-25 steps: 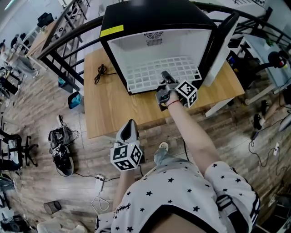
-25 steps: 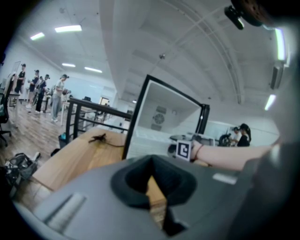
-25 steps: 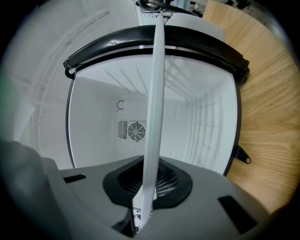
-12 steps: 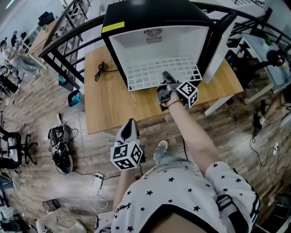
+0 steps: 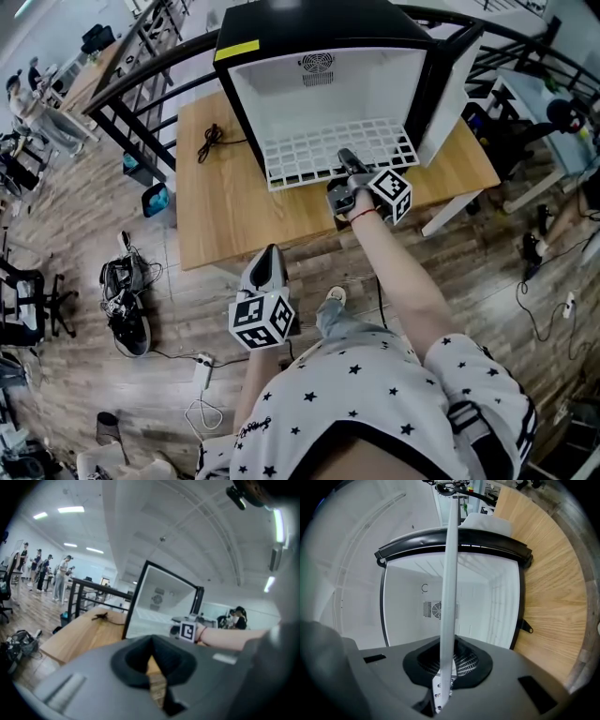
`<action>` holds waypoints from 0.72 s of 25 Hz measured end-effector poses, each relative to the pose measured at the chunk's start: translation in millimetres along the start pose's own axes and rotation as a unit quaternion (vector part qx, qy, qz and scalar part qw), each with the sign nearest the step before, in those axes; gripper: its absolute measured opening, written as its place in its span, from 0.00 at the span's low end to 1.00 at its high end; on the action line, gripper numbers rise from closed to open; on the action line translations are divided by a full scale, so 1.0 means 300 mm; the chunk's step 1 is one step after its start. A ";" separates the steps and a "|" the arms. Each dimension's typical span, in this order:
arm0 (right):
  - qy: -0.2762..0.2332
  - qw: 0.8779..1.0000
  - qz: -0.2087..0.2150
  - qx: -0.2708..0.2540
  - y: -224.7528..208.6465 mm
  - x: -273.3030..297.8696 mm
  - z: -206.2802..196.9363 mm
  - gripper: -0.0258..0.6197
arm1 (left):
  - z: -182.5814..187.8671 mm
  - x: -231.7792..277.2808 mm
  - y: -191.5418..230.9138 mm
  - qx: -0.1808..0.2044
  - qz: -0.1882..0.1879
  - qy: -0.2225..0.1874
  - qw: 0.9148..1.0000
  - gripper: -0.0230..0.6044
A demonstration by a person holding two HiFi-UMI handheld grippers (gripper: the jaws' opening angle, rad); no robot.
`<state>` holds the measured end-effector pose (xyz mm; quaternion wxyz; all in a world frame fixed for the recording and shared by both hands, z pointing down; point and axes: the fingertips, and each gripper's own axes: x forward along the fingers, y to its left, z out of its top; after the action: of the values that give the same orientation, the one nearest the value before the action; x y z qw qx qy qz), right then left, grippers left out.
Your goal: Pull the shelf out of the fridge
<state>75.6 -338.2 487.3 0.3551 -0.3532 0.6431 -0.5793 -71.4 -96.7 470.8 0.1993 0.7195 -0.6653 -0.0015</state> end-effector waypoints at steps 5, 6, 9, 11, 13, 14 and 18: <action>0.013 1.000 0.006 -0.007 0.013 -0.082 -0.031 0.10 | -0.002 -0.026 -0.018 -0.001 -0.003 -0.004 1.000 0.05; 0.015 1.000 0.008 -0.008 0.020 -0.095 -0.035 0.10 | 0.002 -0.029 -0.023 -0.001 -0.004 -0.005 1.000 0.05; 0.022 1.000 0.017 -0.009 0.038 -0.143 -0.047 0.10 | 0.000 -0.047 -0.037 -0.001 -0.004 -0.006 1.000 0.05; 0.025 0.999 0.024 -0.012 0.045 -0.183 -0.057 0.10 | -0.014 -0.065 -0.040 -0.001 -0.002 -0.006 1.000 0.05; 0.028 0.999 0.029 -0.019 0.054 -0.218 -0.070 0.10 | -0.028 -0.083 -0.036 -0.001 0.001 -0.006 1.000 0.05; 0.029 0.999 0.032 -0.024 0.058 -0.236 -0.080 0.10 | -0.034 -0.095 -0.030 -0.002 0.003 -0.005 1.000 0.05; 0.038 0.998 0.039 -0.041 0.052 -0.330 -0.131 0.10 | -0.073 -0.158 -0.006 -0.003 0.010 -0.007 1.000 0.05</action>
<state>90.1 -232.0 479.6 0.3379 -0.3203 0.6925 -0.5511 -69.3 -45.1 478.0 0.1967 0.7119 -0.6742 -0.0065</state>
